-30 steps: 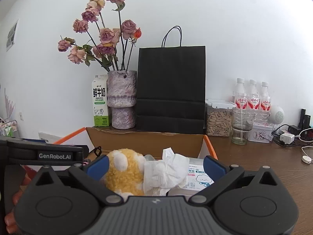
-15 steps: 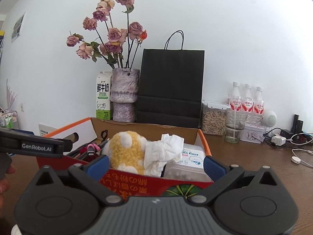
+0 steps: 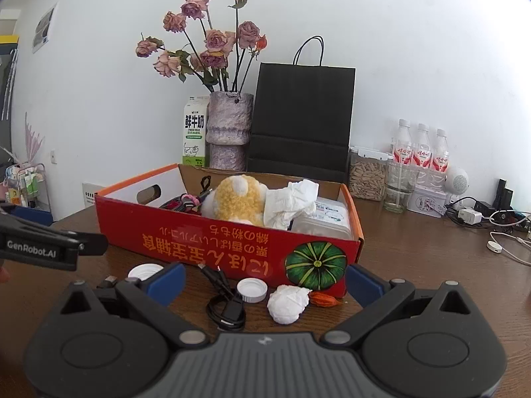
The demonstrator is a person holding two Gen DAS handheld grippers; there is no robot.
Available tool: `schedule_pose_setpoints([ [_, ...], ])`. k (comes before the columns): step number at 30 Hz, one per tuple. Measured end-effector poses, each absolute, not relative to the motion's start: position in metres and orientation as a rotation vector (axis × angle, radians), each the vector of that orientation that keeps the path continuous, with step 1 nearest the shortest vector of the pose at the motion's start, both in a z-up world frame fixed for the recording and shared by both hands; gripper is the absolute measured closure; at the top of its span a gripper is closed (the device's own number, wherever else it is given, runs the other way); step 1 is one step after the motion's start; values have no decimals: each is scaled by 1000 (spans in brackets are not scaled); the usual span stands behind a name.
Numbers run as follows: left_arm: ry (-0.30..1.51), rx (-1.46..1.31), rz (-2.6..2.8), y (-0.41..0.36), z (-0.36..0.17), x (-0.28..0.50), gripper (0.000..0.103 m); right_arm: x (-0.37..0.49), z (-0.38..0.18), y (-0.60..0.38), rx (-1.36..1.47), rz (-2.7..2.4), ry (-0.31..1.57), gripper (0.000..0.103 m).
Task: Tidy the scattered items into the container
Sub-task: 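Move the left tool down to the white bottle cap on the table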
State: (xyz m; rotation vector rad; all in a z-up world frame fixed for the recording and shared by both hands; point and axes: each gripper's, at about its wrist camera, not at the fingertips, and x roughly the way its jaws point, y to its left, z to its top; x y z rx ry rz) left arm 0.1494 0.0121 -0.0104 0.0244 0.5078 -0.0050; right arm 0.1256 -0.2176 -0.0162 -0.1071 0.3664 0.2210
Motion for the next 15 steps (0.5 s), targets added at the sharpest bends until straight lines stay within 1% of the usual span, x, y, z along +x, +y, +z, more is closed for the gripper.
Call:
schedule_pose_setpoints([
  [9,580,2,-57,6,-27,109,0,103,-17,-221,-95,233,412,0],
  [15,612,-15,-92,0,-38,98,0,93,-21,-223,-98,237,436,0],
])
